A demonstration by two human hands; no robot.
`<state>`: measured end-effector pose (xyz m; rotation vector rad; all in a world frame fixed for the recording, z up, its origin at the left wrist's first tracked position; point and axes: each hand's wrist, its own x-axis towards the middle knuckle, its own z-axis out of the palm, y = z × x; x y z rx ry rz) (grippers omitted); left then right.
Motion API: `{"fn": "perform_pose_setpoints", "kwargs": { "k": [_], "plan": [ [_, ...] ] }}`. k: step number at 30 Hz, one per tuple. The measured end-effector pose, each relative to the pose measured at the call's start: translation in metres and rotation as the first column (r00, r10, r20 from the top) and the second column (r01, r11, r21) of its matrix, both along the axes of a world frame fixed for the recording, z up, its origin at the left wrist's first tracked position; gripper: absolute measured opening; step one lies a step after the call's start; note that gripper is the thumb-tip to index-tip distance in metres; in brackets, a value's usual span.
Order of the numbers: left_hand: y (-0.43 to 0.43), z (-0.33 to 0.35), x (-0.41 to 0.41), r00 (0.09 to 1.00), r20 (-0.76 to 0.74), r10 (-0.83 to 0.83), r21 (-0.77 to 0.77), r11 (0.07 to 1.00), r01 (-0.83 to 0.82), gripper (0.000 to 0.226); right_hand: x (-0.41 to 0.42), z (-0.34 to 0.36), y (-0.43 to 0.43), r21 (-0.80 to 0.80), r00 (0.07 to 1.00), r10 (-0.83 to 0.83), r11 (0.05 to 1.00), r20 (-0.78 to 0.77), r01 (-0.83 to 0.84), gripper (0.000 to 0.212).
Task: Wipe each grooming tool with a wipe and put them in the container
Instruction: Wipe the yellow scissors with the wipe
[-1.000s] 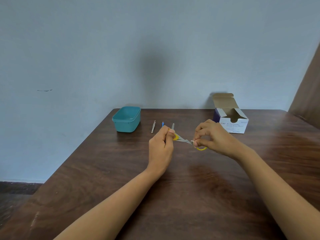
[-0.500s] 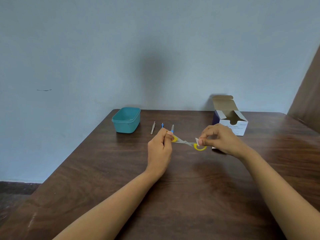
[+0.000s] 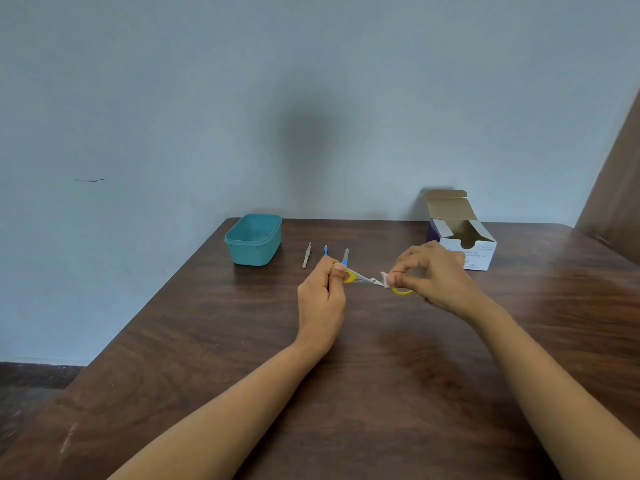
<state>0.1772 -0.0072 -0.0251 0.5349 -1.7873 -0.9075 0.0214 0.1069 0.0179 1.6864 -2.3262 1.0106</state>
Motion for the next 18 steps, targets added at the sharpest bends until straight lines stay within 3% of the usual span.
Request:
{"fn": "perform_pose_setpoints", "kwargs": {
  "k": [5, 13, 18],
  "plan": [
    [-0.002, -0.002, -0.001, 1.000, -0.015, 0.002, 0.003, 1.000, -0.002, 0.029, -0.010, -0.002, 0.011, 0.029, 0.997, -0.073, 0.997, -0.010, 0.074, 0.019],
    [-0.001, -0.002, 0.000, 1.000, -0.014, -0.012, -0.014, 1.000, 0.012, 0.029, 0.023, -0.013, -0.013, -0.026, 0.999, 0.003, 1.000, -0.036, -0.004, 0.027],
    [-0.002, -0.003, -0.001, 1.000, -0.009, 0.001, 0.011, 1.000, -0.001, 0.028, 0.018, -0.012, -0.008, -0.062, 0.996, -0.050, 0.997, 0.077, 0.054, 0.019]
  ]
}}
